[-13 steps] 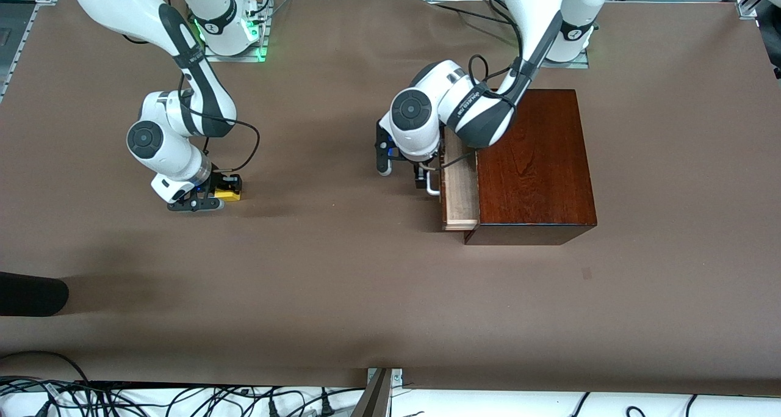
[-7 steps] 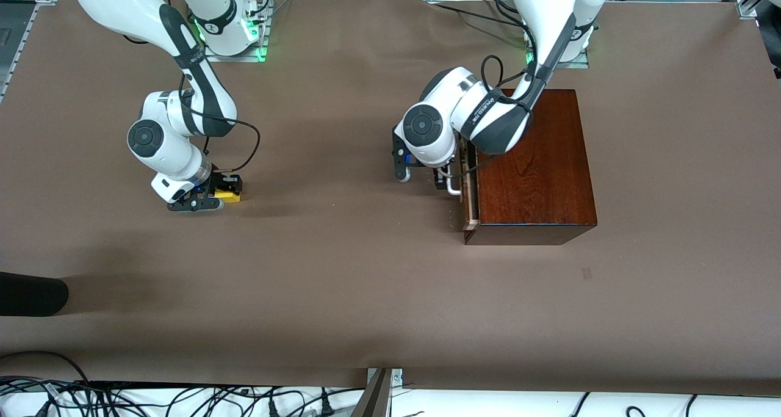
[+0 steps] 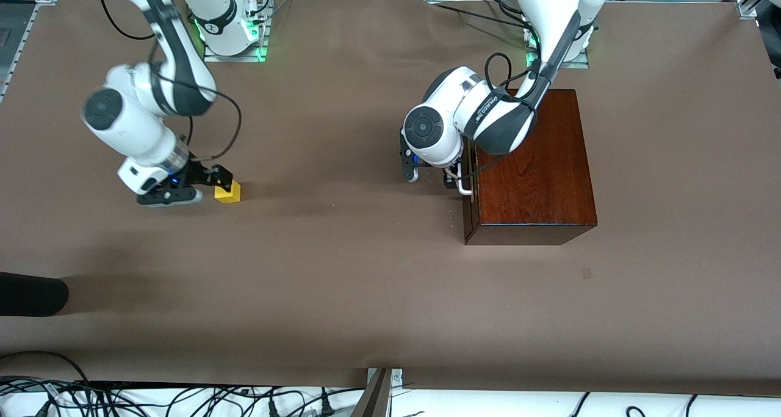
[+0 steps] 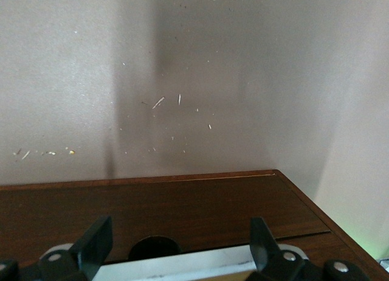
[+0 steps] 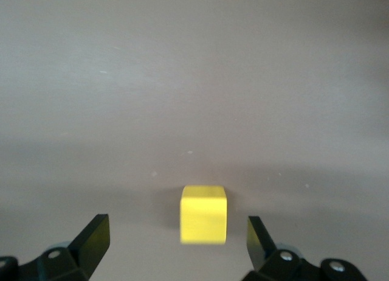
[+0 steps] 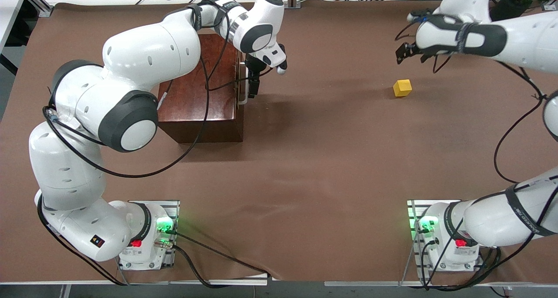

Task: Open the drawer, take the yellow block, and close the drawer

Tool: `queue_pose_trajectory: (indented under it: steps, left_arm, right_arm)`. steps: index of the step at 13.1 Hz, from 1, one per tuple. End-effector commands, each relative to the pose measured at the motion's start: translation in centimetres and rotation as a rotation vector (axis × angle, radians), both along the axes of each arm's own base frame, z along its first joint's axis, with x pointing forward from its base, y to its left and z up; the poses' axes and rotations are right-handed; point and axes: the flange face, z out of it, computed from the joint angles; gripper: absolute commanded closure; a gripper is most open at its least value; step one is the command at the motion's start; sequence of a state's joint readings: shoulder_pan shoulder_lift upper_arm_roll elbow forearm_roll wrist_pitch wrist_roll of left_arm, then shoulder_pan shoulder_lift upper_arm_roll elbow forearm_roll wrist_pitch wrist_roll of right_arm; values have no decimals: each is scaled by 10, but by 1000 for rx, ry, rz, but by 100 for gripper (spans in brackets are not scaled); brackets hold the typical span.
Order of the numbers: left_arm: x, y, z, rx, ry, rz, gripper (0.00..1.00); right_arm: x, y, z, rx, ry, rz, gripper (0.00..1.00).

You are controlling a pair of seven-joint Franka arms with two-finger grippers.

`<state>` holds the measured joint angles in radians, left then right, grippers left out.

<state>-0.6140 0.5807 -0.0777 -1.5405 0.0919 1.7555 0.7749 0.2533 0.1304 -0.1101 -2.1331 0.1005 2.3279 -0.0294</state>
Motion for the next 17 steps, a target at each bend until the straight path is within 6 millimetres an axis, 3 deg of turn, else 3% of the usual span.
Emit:
queue_pose_trajectory:
  steps: [1, 3, 5, 7, 10, 11, 15, 17]
  left_arm:
    - [4, 19, 74, 4, -84, 123, 0]
    - [15, 51, 132, -56, -108, 332, 0]
    - [31, 103, 178, -68, -140, 517, 0]
    - [43, 162, 217, -57, -170, 665, 0]
    - [59, 242, 274, -35, -160, 790, 0]
    - [60, 261, 284, -15, -137, 820, 0]
    - [78, 326, 292, -47, -214, 976, 0]
    - [69, 346, 295, -62, -263, 1106, 0]
  right_arm:
    - [6, 4, 84, 15, 36, 58, 0]
    - [7, 5, 137, 19, 91, 80, 0]
    - [7, 6, 180, 17, 110, 96, 0]
    - [3, 4, 212, -21, 112, 123, 0]
    - [-7, -2, 232, -32, 105, 175, 0]
    - [-7, -2, 233, -40, 103, 177, 0]
    - [-7, -4, 246, -57, 88, 180, 0]
    - [-8, -5, 248, -58, 96, 179, 0]
